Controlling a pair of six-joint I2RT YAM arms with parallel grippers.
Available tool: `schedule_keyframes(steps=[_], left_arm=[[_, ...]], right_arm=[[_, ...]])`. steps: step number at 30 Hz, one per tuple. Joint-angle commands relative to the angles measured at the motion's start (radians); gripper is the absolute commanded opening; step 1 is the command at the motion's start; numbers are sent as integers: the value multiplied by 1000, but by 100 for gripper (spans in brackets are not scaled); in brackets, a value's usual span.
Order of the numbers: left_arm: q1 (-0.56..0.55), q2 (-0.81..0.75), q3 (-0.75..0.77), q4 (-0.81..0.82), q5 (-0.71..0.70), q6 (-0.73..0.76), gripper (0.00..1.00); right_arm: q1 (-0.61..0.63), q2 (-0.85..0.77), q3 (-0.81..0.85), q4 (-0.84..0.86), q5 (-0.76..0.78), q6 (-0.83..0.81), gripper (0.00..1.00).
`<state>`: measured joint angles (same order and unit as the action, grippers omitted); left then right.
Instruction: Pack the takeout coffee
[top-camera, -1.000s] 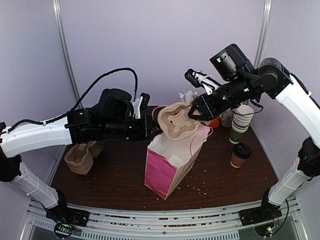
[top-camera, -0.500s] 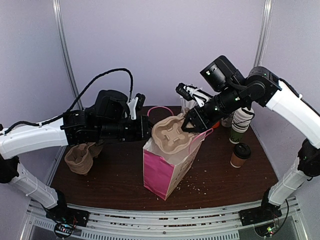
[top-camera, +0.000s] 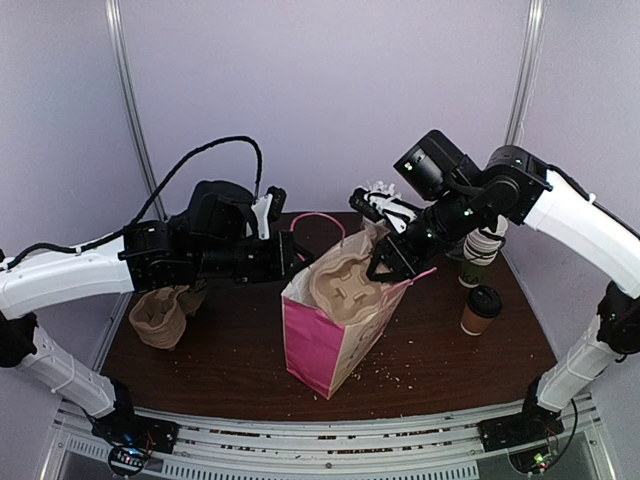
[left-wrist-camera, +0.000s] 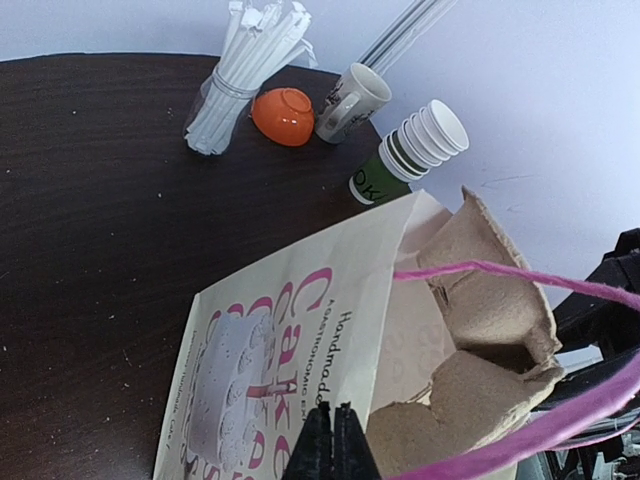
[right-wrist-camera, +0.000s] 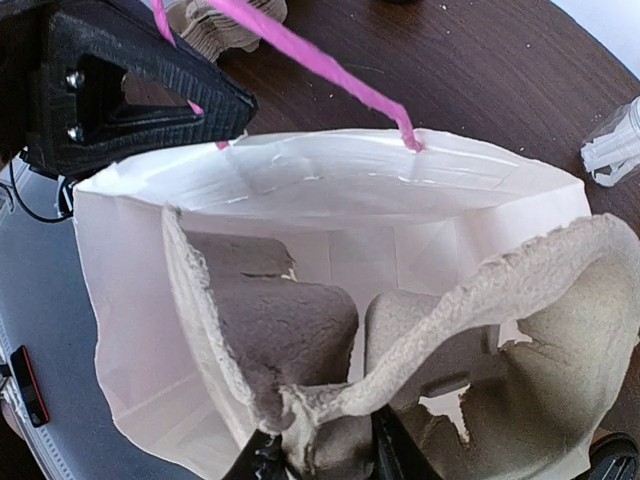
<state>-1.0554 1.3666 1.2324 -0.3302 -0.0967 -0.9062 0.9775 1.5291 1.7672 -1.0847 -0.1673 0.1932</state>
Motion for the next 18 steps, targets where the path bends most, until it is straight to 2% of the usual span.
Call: schedule_keyframes(steps=[1,18], left_arm=[[5,-20,5,0,-27,21,0],[5,-20,-1,3,-22,21,0]], right_arm=[[13,-32,-32,-28,-21,-8,26],[44,68,-45,45,-77,-5,26]])
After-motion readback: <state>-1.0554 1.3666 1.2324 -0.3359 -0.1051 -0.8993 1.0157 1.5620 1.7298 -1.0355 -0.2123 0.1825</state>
